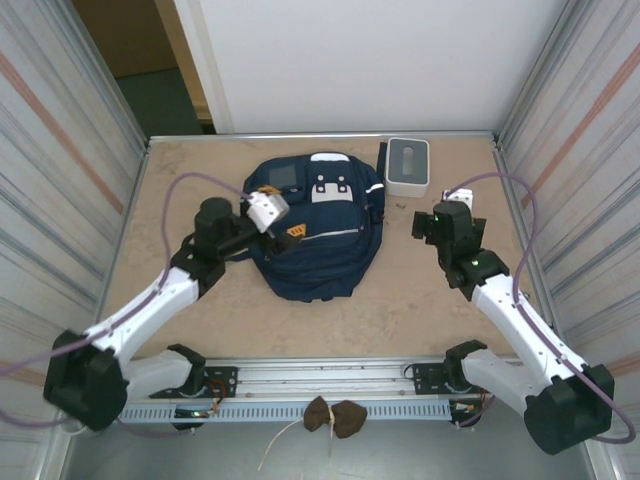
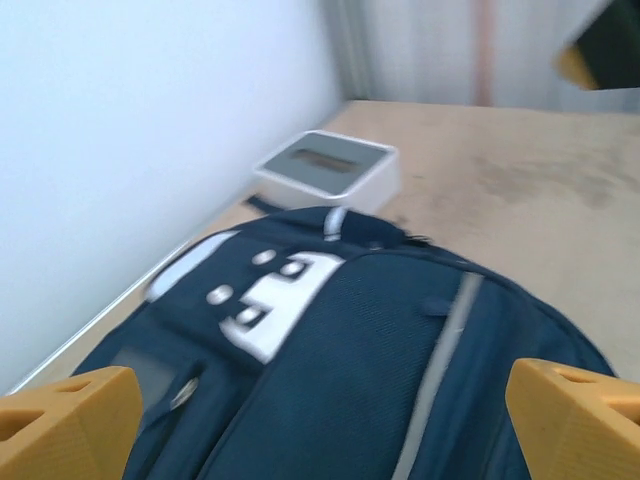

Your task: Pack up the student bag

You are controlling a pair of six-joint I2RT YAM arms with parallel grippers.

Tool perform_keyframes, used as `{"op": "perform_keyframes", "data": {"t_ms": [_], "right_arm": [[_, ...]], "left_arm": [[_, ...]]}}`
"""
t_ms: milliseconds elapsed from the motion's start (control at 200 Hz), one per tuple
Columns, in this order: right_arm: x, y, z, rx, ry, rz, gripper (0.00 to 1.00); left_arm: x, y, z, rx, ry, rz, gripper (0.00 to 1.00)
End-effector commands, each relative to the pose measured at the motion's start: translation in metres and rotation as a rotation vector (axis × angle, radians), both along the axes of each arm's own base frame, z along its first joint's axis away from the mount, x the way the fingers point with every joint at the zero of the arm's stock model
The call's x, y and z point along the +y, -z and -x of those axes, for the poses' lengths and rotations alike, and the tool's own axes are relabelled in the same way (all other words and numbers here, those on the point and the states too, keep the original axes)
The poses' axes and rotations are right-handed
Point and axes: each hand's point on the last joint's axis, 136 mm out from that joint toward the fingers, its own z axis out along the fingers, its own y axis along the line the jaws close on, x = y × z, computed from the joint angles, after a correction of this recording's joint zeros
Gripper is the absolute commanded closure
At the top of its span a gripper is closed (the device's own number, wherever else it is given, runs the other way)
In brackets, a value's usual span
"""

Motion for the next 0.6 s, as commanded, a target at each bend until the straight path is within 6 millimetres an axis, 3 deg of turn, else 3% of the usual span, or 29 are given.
{"op": "perform_keyframes", "data": {"t_ms": [0,180,286,441,596], "right_arm": [[-0.022,-0.003,0.001,-0.06,0.089,0.05,0.0],[-0.045,0.037,-0.007,-0.075,0.119,0.095,0.0],[-0.061,0.073,-0.017,-0.042,0.135,0.061,0.0],[-0.065,0.111,-0.032,-0.017,0.108,0.045,0.01],[-0.062,0.106,-0.047,-0.086,0.043,0.022,0.01]], "left_arm": [[0.073,0.006,-0.018,0.061,-0.401,0.13,0.05],[0.168,0.042,-0.015,0.008,-0.769,0.088,0.01],[0.203,0.066,-0.018,0.021,-0.896,0.08,0.01],[0.227,0.11,-0.039,0.167,-0.92,0.167,0.01],[0.229,0.139,-0.06,0.193,-0.893,0.18,0.01]]}}
